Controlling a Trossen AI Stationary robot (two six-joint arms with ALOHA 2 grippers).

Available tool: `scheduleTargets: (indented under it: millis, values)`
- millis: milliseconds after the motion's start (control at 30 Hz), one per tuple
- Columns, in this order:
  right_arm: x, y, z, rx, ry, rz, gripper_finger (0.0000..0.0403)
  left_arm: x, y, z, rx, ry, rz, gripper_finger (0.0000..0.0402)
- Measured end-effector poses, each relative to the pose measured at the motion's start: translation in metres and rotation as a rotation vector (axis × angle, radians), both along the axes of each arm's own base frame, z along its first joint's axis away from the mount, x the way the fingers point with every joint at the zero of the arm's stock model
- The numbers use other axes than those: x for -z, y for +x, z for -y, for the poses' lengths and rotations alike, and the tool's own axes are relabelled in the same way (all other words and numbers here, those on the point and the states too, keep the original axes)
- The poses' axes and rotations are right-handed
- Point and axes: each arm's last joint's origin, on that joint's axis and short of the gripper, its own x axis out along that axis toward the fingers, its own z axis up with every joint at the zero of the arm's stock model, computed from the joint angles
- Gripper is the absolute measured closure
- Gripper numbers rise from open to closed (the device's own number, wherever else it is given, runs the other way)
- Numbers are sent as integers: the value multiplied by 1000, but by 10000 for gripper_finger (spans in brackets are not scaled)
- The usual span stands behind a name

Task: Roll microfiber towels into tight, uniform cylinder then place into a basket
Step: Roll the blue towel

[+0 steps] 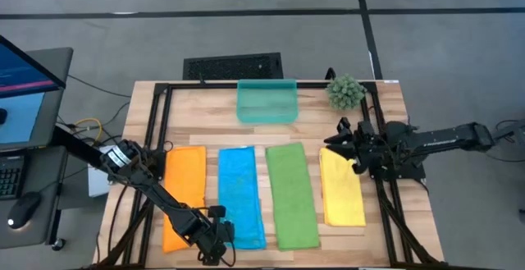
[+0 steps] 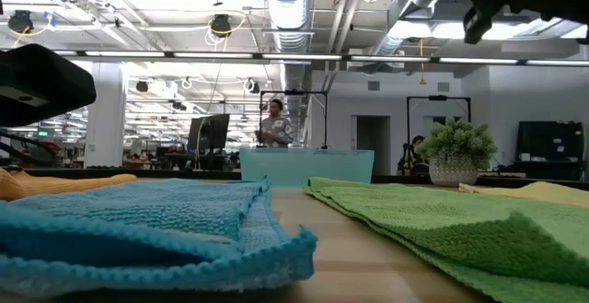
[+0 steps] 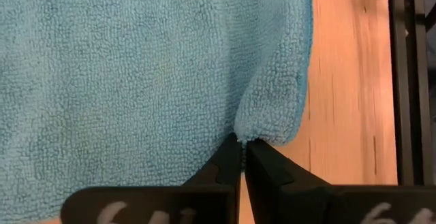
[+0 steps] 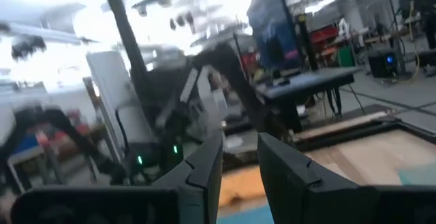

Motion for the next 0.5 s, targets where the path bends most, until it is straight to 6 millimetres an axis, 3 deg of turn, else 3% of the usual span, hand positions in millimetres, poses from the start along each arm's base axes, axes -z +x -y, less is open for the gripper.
scheduleTargets:
  millis: [233,500]
  values:
    - [8,23,-24,-25,-52,-188,285,-17,3,4,-3,46,-22,401]
    - [20,47,-74,21,-177,-337,285,-20,4,4,-4,60,-18,401]
